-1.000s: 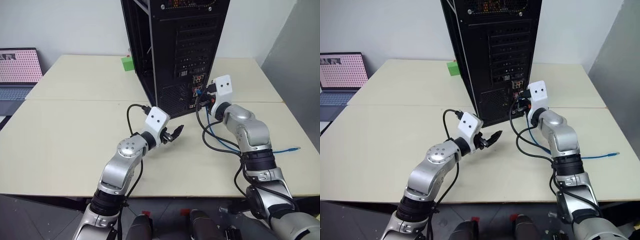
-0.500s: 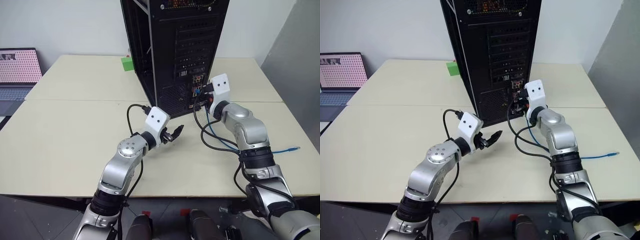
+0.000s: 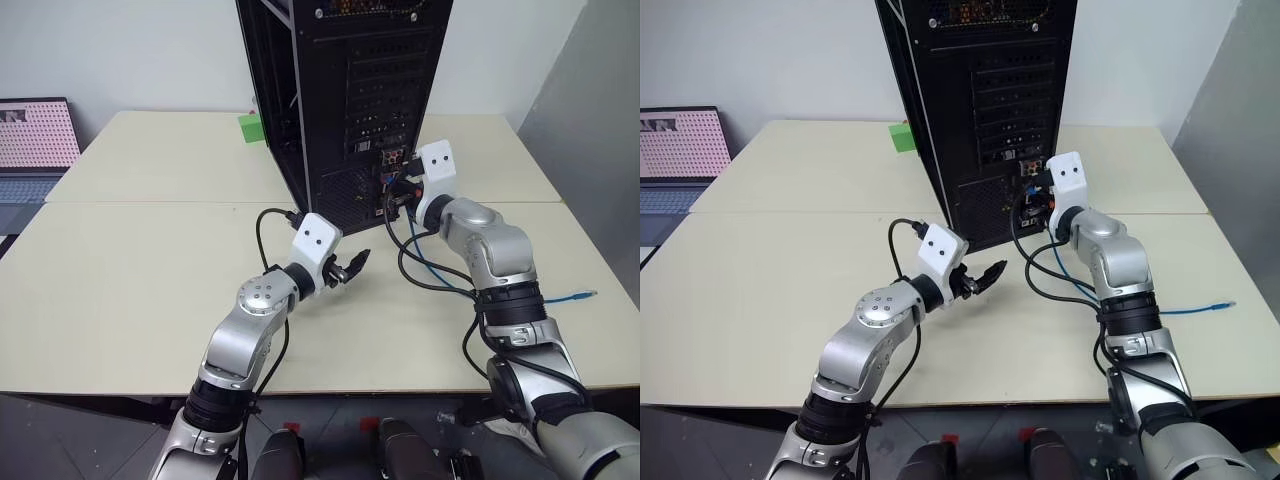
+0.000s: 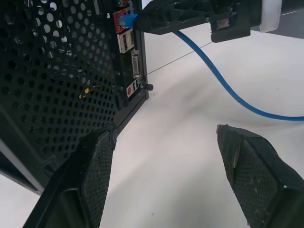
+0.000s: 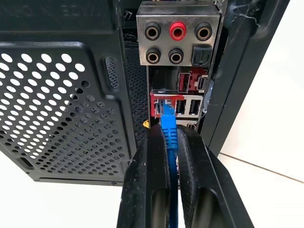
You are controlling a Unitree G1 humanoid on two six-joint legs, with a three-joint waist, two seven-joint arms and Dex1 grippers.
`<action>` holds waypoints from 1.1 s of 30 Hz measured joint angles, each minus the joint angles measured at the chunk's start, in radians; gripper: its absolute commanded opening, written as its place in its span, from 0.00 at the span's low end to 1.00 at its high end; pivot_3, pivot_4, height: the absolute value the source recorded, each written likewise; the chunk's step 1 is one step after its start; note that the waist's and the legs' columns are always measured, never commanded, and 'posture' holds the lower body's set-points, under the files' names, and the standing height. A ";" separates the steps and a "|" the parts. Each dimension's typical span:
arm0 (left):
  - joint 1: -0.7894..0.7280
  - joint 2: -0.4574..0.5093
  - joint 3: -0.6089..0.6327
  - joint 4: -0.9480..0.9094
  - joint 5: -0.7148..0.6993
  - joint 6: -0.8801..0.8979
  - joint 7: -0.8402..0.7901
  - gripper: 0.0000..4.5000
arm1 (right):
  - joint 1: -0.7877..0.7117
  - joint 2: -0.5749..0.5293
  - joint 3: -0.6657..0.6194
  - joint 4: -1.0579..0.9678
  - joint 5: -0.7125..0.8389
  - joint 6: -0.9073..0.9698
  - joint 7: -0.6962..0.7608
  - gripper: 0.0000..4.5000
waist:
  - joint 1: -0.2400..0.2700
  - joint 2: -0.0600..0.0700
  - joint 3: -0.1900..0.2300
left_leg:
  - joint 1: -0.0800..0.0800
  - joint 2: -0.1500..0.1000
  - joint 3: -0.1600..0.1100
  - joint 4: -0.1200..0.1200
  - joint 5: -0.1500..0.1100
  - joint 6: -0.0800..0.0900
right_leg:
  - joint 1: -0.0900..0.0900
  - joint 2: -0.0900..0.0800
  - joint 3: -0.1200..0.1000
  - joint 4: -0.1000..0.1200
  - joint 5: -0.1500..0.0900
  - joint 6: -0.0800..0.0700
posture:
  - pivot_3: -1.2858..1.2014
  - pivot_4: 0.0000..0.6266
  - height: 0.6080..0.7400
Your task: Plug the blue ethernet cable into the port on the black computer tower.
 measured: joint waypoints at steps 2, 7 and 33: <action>0.000 0.000 0.000 0.000 0.000 0.000 0.000 0.79 | -0.005 0.001 0.000 0.007 0.000 0.000 0.002 0.00 | -0.002 0.000 0.000 | 0.000 0.000 0.000 0.000 0.000 0.000 | 0.000 0.000 0.000 0.000 0.000 0.000 | 0.52 0.24 1.00; 0.000 -0.003 0.000 0.000 0.001 0.000 0.007 0.79 | -0.019 0.008 -0.001 0.035 -0.001 -0.014 0.008 0.00 | -0.008 0.000 0.000 | 0.000 0.000 0.000 0.000 0.000 0.000 | 0.000 0.000 0.000 0.000 0.000 0.000 | 0.52 0.24 1.00; -0.003 0.035 0.009 0.006 0.001 -0.001 0.010 0.79 | 0.123 -0.099 0.005 -0.139 0.000 -0.043 0.105 0.66 | 0.008 0.000 0.000 | -0.005 -0.001 0.000 -0.001 0.000 0.000 | -0.002 -0.001 -0.001 -0.004 0.000 0.000 | 0.52 0.24 1.00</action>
